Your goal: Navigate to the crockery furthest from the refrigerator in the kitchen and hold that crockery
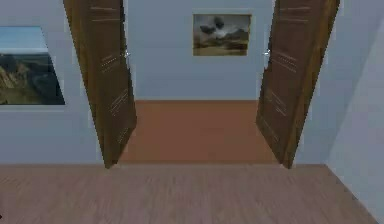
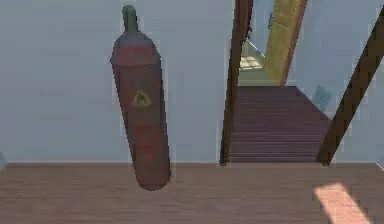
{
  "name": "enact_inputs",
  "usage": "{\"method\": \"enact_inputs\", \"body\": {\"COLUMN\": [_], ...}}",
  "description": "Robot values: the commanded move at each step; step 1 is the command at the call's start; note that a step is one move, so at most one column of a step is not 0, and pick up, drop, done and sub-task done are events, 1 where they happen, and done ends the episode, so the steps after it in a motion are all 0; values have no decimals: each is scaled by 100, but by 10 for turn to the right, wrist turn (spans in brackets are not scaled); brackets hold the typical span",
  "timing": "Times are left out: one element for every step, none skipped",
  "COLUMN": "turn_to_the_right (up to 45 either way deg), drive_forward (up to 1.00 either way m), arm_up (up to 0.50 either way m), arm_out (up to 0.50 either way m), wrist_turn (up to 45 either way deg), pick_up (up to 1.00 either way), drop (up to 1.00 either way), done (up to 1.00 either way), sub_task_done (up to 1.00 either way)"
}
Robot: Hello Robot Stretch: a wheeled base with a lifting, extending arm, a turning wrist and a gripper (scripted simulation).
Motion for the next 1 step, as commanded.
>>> {"method": "enact_inputs", "body": {"turn_to_the_right": [-450], "drive_forward": [0], "arm_up": [0], "arm_out": [0], "wrist_turn": [0], "pick_up": [0], "drop": [0], "done": [0], "sub_task_done": [0]}}
